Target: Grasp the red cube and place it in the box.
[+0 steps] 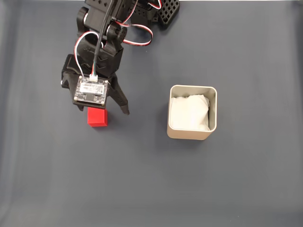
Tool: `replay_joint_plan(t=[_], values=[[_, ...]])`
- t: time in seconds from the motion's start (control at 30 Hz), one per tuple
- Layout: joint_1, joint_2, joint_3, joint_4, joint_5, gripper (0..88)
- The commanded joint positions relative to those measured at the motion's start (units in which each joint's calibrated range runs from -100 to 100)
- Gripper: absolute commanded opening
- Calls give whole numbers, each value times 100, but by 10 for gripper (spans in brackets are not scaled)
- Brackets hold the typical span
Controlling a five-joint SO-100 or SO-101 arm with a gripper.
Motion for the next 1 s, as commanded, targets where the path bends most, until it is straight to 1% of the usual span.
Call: replay_joint_plan(t=[0.0,0.97], values=[[51,52,-129,-142,-39,410],[51,531,-202,-338,-117,412]])
